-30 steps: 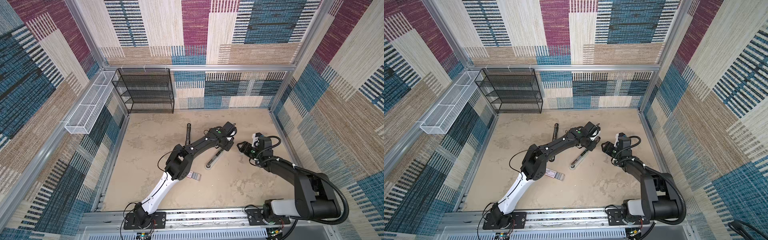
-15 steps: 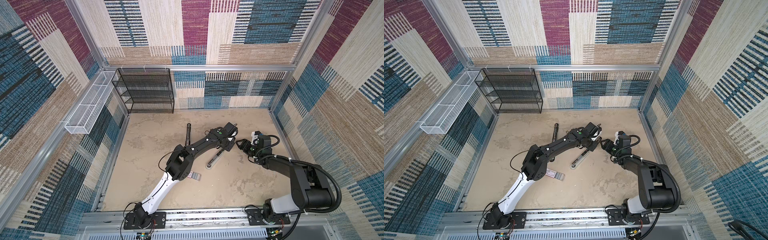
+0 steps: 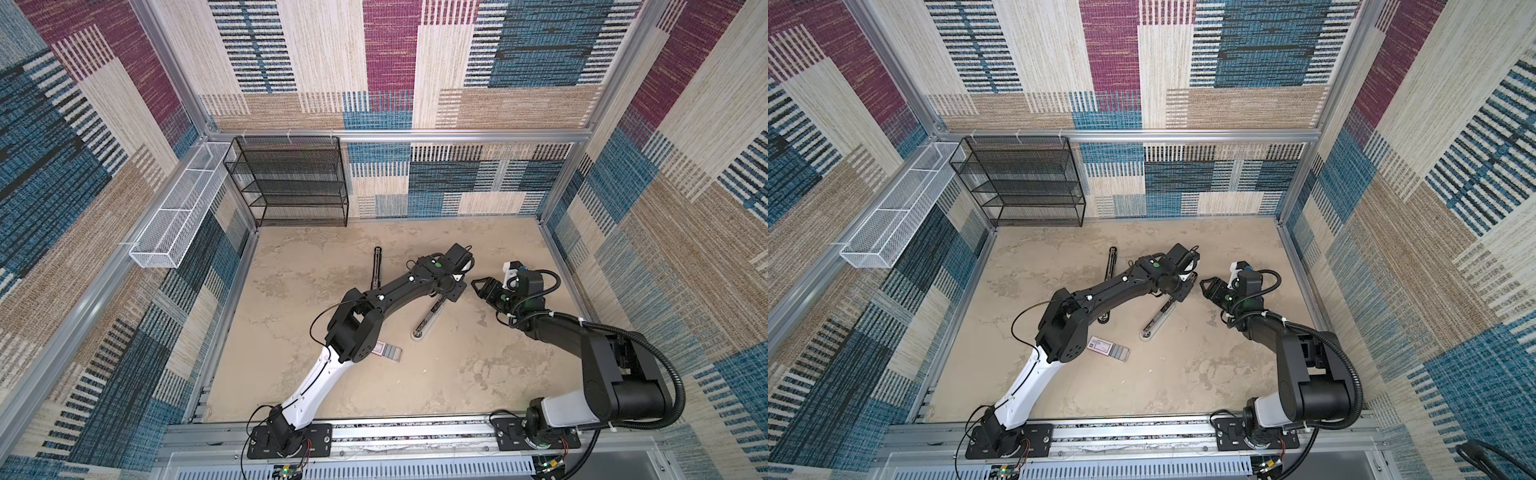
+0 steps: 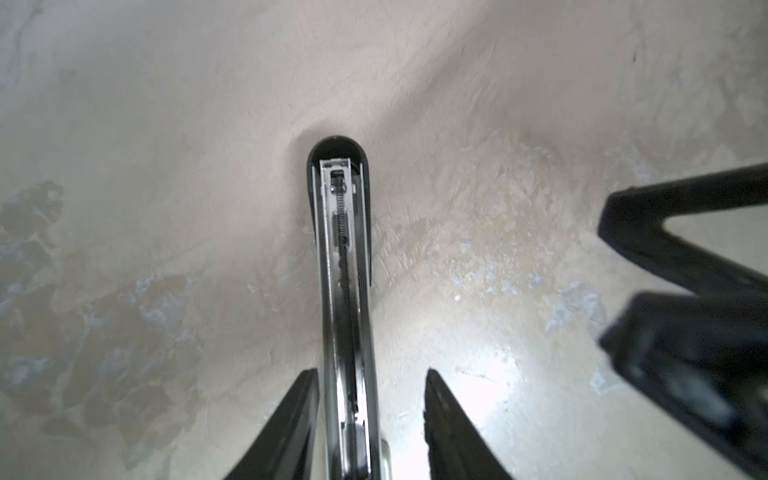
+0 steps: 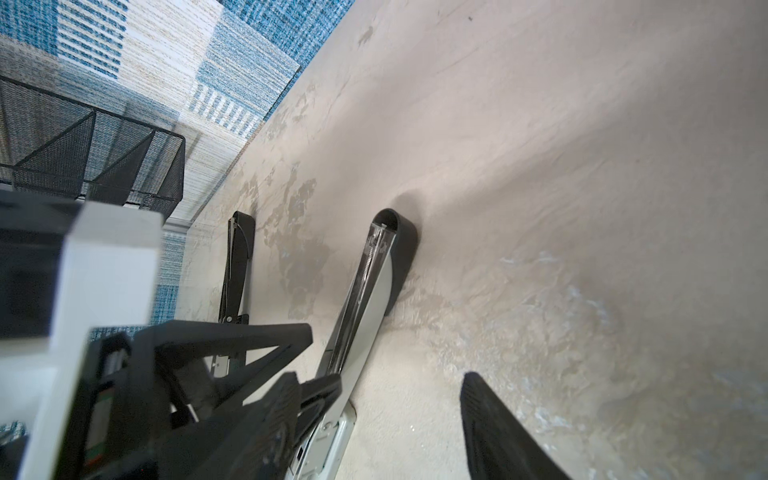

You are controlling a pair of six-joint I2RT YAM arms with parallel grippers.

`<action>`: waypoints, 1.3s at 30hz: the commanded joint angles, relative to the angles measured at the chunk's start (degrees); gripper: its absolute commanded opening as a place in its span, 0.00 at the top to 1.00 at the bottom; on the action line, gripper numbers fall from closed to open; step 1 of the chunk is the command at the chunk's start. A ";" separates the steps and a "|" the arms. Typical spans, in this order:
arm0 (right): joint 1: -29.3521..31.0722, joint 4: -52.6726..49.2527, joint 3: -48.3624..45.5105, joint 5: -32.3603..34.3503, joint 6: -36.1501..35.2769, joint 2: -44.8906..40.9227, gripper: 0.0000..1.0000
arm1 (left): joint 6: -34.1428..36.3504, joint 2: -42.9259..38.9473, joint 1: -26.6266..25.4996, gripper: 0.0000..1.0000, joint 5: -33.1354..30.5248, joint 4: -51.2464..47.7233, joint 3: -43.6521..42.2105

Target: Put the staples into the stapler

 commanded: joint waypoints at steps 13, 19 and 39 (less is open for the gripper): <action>-0.02 2.26 0.59 -0.75 0.08 0.94 0.35 | 1.72 5.46 0.08 0.70 -0.04 -1.93 0.57; -0.98 6.52 0.69 -3.00 1.19 3.71 0.36 | 1.80 3.86 0.00 0.94 0.11 -1.60 -0.59; -3.75 41.29 -1.54 -23.53 15.76 21.11 0.33 | -0.57 -9.59 -0.30 1.00 1.67 16.68 -20.54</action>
